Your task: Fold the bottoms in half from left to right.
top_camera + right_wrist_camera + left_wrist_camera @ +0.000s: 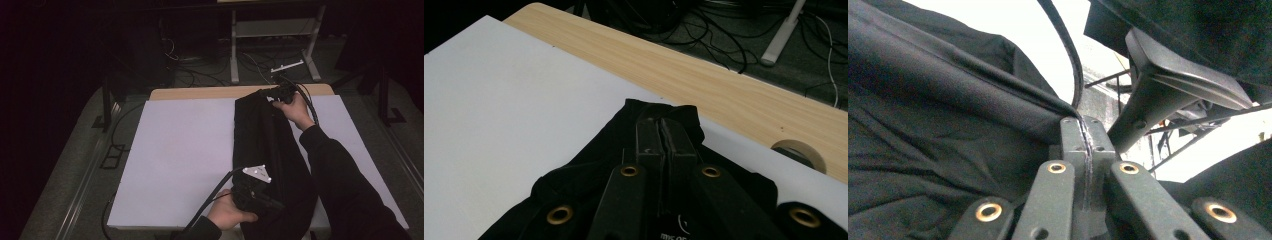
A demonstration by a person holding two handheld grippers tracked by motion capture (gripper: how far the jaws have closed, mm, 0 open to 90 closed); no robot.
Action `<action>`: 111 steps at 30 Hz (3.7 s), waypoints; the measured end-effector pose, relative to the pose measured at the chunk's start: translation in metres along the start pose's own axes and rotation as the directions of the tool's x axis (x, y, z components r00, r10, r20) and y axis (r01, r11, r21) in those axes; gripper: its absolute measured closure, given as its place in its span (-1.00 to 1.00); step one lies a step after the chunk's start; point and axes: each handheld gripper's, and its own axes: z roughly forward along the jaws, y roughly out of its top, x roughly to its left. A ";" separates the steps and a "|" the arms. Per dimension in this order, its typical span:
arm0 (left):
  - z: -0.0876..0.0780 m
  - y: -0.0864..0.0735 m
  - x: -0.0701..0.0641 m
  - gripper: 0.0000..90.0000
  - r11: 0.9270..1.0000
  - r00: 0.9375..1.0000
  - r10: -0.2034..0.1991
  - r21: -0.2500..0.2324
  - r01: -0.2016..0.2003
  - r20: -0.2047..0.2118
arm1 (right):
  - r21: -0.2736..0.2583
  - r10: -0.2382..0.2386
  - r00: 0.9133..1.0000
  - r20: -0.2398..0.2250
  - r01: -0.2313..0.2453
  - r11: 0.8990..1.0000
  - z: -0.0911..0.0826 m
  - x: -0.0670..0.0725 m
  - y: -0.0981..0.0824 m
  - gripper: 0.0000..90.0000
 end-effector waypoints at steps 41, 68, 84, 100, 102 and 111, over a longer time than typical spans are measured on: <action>0.075 0.030 0.006 0.97 0.992 0.992 -0.127 -0.025 0.126 -0.021 | -0.001 0.027 0.999 0.043 -0.027 1.000 0.006 -0.049 -0.022 0.92; 0.105 0.032 0.017 0.97 0.981 0.979 -0.195 -0.013 0.195 -0.050 | -0.015 0.056 0.997 0.047 -0.056 0.998 0.024 -0.067 -0.041 0.91; 0.115 0.033 0.018 0.88 0.980 0.978 -0.197 -0.028 0.196 -0.061 | -0.010 0.083 0.995 0.046 -0.083 0.997 0.026 -0.076 -0.056 0.87; 0.066 0.039 0.011 -0.31 0.974 0.980 -0.127 -0.204 0.095 -0.151 | -0.067 0.142 0.990 0.001 -0.142 0.988 -0.013 -0.069 -0.048 -0.70; 0.054 0.040 0.012 -0.42 0.971 0.980 -0.109 -0.227 0.069 -0.168 | -0.076 0.140 0.990 -0.015 -0.141 0.987 -0.019 -0.066 -0.048 -0.71; 0.013 0.038 0.027 -0.70 0.965 0.960 -0.087 -0.262 0.015 -0.266 | -0.048 0.151 0.987 -0.060 -0.154 0.987 -0.026 -0.063 -0.052 -0.95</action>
